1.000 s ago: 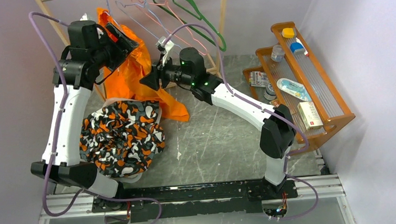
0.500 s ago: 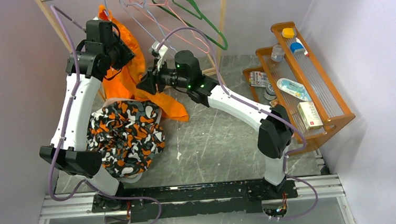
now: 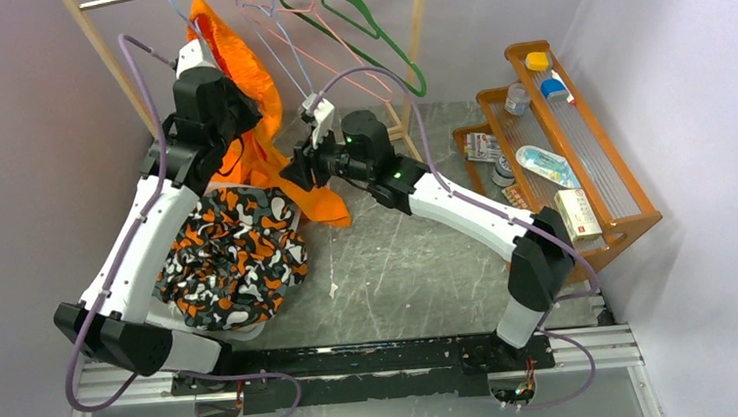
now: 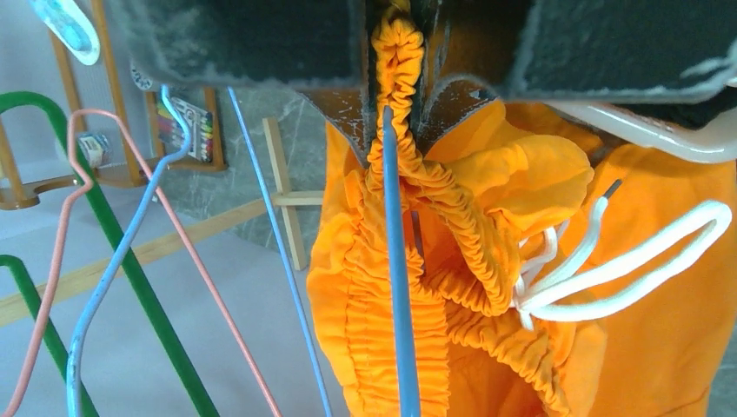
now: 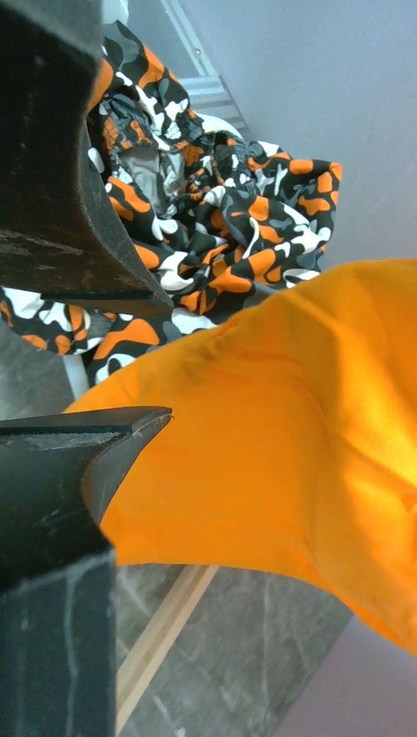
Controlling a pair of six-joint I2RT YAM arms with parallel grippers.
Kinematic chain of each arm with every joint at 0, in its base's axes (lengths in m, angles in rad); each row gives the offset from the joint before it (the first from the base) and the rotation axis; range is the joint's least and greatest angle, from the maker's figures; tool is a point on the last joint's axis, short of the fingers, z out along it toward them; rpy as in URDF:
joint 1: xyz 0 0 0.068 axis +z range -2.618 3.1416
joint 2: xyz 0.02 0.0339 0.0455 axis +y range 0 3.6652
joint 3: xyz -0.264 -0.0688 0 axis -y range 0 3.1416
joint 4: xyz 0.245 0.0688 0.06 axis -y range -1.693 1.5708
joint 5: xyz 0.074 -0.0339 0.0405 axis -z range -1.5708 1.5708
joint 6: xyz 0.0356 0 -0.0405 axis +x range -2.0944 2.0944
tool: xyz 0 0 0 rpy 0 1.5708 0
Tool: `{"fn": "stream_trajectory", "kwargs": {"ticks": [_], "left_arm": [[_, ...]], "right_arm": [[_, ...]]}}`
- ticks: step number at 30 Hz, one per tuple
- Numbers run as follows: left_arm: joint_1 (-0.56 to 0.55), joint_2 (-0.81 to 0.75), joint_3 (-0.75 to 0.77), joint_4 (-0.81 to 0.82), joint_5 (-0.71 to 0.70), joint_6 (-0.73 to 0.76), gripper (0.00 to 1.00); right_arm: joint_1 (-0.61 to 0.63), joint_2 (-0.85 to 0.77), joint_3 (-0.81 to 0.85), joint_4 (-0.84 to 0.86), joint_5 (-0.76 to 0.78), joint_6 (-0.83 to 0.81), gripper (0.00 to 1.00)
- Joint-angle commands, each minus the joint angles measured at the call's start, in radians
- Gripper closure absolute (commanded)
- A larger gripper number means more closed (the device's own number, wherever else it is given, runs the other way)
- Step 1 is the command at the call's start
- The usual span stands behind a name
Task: Remove the shorts from the hanger
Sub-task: Pick up the hanger from the clothes rod.
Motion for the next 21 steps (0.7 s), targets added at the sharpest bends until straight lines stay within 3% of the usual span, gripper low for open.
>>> {"fn": "stream_trajectory", "kwargs": {"ticks": [1, 7, 21], "left_arm": [[-0.026, -0.047, -0.109, 0.341, -0.109, 0.151, 0.93], [-0.029, -0.063, -0.216, 0.544, -0.138, 0.257, 0.93], [-0.044, -0.15, -0.37, 0.801, -0.141, 0.483, 0.93]], "right_arm": [[0.0, -0.098, -0.044, -0.025, 0.081, -0.032, 0.54], [-0.001, -0.157, -0.096, -0.023, 0.125, -0.023, 0.53], [-0.003, -0.175, -0.134, -0.029, 0.195, 0.005, 0.51]]}}
